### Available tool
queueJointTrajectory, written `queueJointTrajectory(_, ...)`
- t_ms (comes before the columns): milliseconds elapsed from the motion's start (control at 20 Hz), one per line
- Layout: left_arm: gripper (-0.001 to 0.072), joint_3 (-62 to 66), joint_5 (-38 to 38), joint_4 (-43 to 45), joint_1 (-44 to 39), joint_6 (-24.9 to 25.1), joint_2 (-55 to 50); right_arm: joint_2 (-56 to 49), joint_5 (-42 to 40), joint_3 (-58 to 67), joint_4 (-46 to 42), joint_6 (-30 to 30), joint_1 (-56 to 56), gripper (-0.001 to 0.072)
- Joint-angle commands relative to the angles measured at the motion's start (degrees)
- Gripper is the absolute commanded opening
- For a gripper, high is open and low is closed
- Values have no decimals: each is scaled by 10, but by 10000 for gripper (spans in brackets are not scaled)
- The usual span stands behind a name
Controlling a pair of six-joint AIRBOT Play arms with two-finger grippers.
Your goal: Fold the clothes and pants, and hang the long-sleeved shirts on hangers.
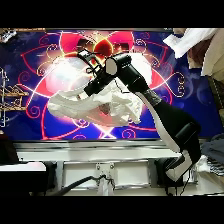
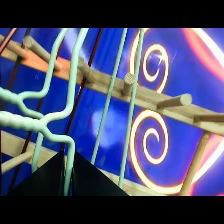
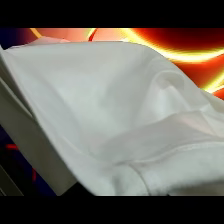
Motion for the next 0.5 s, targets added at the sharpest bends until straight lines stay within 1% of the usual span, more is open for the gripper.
queueJointTrajectory(0,12,0,2,-1,-9,10,4,0,-2,0,0,0,1,19)
queueJointTrajectory(250,11,0,2,-1,-33,52,9,0,-9,0,0,0,0,19)
queueJointTrajectory(450,11,0,8,0,-55,78,44,0,-19,0,0,0,1,19)
